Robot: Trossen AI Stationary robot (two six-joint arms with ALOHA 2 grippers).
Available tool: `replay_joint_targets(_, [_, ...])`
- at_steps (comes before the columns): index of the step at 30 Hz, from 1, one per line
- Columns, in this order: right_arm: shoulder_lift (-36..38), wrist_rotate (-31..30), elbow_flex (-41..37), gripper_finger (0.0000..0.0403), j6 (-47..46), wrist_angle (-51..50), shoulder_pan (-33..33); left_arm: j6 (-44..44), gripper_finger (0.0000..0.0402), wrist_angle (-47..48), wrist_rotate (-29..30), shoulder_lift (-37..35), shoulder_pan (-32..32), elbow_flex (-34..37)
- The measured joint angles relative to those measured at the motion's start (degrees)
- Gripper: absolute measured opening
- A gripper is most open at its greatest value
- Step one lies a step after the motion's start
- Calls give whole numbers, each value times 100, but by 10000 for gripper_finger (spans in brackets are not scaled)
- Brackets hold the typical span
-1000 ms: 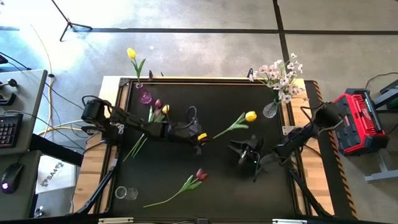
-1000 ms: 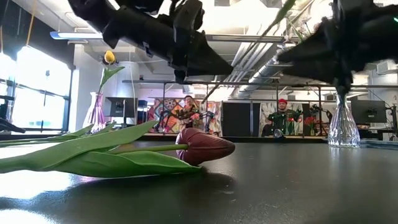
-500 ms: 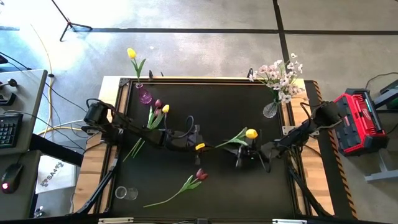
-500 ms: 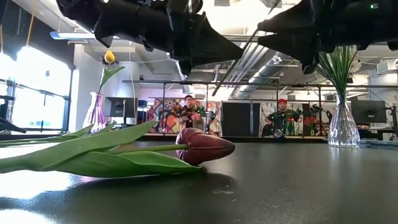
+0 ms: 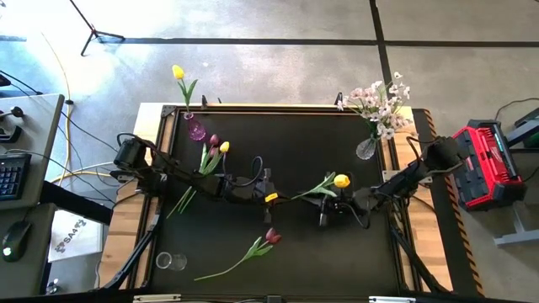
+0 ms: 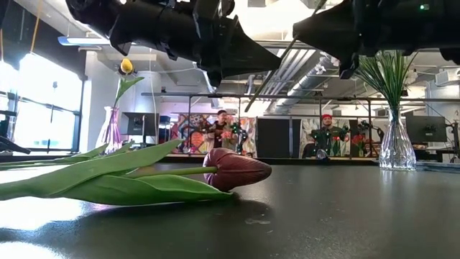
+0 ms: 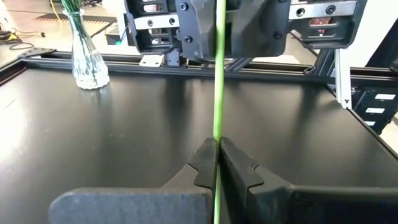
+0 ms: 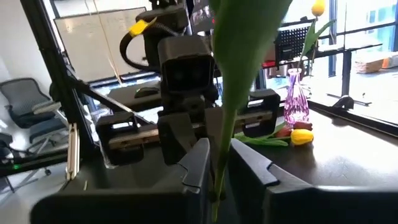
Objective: Sort flowers into vase by color
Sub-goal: Put the right yellow flower into the purple vase
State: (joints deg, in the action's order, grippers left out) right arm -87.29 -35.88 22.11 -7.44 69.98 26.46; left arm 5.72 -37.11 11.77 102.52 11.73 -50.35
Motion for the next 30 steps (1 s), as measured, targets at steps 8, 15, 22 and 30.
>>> replay_joint_targets(8, [2,206,0,7,5,-61,-143,118,2,127,3,1,0,-2])
replay_joint_targets(15, [2,187,0,2,-280,-493,-147,168,37,303,309,7,-11,-4])
replay_joint_targets(22, [2,237,0,1,-1147,-1663,-333,229,95,282,392,7,-121,-4])
replay_joint_targets(30, [4,888,0,0,-1567,-2220,-705,370,150,260,-88,7,-301,-7])
